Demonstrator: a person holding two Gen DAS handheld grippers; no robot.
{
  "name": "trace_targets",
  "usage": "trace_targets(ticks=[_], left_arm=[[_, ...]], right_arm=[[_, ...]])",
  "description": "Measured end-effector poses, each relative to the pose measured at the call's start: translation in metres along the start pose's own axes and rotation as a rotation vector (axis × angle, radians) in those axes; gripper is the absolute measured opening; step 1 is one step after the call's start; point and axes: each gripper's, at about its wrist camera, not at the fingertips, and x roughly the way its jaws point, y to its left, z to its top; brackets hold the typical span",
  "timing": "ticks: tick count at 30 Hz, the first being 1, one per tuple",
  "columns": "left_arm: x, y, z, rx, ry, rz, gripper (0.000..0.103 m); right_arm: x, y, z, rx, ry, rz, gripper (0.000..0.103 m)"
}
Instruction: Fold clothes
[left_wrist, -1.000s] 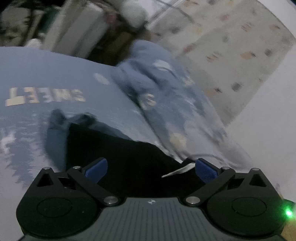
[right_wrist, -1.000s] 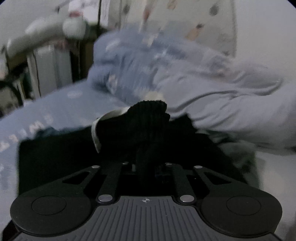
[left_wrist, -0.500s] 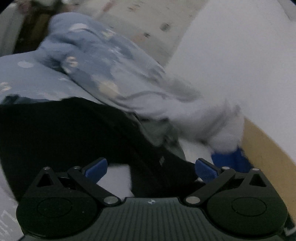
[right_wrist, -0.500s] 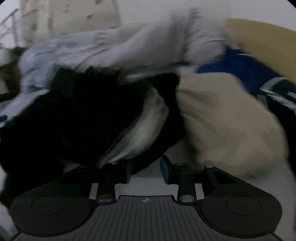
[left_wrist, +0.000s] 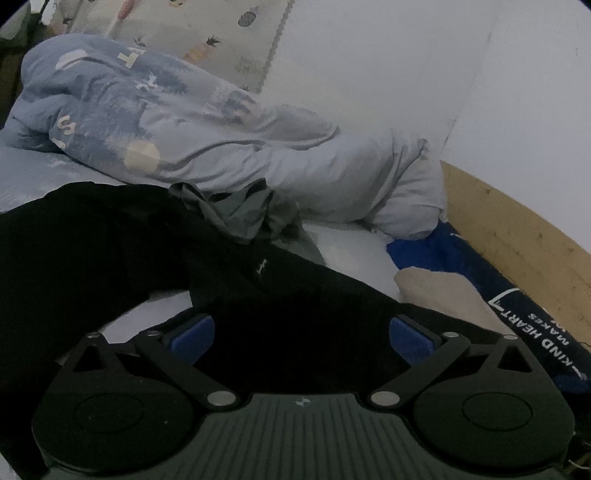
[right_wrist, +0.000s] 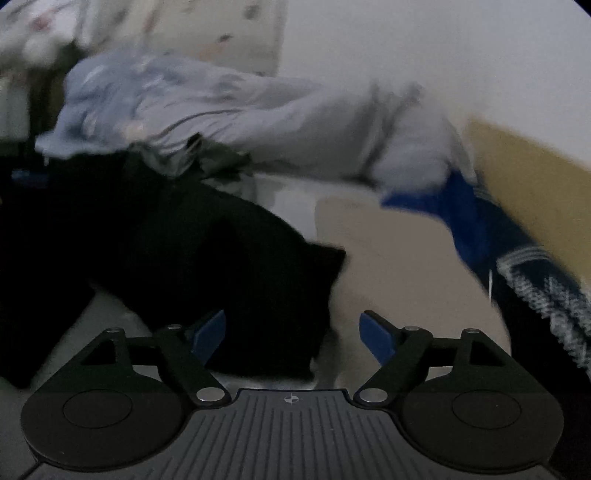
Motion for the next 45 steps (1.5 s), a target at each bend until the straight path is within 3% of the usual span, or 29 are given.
trace_targets(ticks=[3,4,5,6,8,10,15,17,19,23,27,29,32,35,39,45], left_arm=[[0.005,0.009,0.012,0.001,0.008,0.007,0.103],[0.004,0.010,0.013,-0.004,0.005,0.007,0.103],[0.004,0.012,0.013,-0.010,0.001,0.006,0.103],[0.001,0.014,0.015,-0.019,-0.003,-0.004,0.103],[-0.003,0.018,0.018,-0.040,0.000,-0.061,0.103],[-0.006,0.014,0.019,-0.021,0.021,-0.169,0.103],[-0.029,-0.020,0.011,0.186,0.019,-0.451,0.103],[-0.039,-0.034,0.008,0.270,0.018,-0.564,0.103],[-0.045,-0.049,-0.002,0.376,0.026,-0.598,0.103],[-0.051,-0.079,-0.030,0.593,0.067,-0.612,0.103],[-0.047,-0.089,-0.049,0.675,0.107,-0.594,0.103],[-0.048,-0.092,-0.053,0.694,0.108,-0.593,0.103],[-0.055,-0.096,-0.056,0.731,0.085,-0.600,0.103],[-0.061,-0.108,-0.062,0.804,0.077,-0.635,0.103],[-0.063,-0.132,-0.083,0.925,0.111,-0.671,0.101],[-0.059,-0.158,-0.101,1.054,0.078,-0.648,0.095]], right_arm=[[0.033,0.005,0.014,-0.073,0.059,0.055,0.079],[0.042,0.007,0.016,-0.099,0.080,0.075,0.071],[0.047,0.010,0.019,-0.116,0.094,0.082,0.044],[0.045,0.014,0.021,-0.124,0.093,0.092,0.032],[0.029,0.025,0.024,-0.140,0.064,0.140,0.029],[0.004,0.047,0.016,-0.244,0.021,0.162,0.027],[-0.041,0.109,-0.025,-0.552,-0.002,0.234,0.026],[-0.049,0.123,-0.038,-0.600,0.004,0.269,0.026],[-0.052,0.127,-0.042,-0.581,0.011,0.291,0.026],[-0.056,0.115,-0.042,-0.507,0.047,0.329,0.034],[-0.073,0.094,-0.048,-0.425,0.078,0.381,0.067],[-0.079,0.080,-0.053,-0.354,0.090,0.388,0.073],[-0.082,0.052,-0.049,-0.184,0.084,0.351,0.076],[-0.083,0.024,-0.048,-0.002,0.060,0.314,0.087],[-0.082,-0.007,-0.055,0.207,0.058,0.295,0.088],[-0.094,-0.029,-0.066,0.279,0.076,0.289,0.089]])
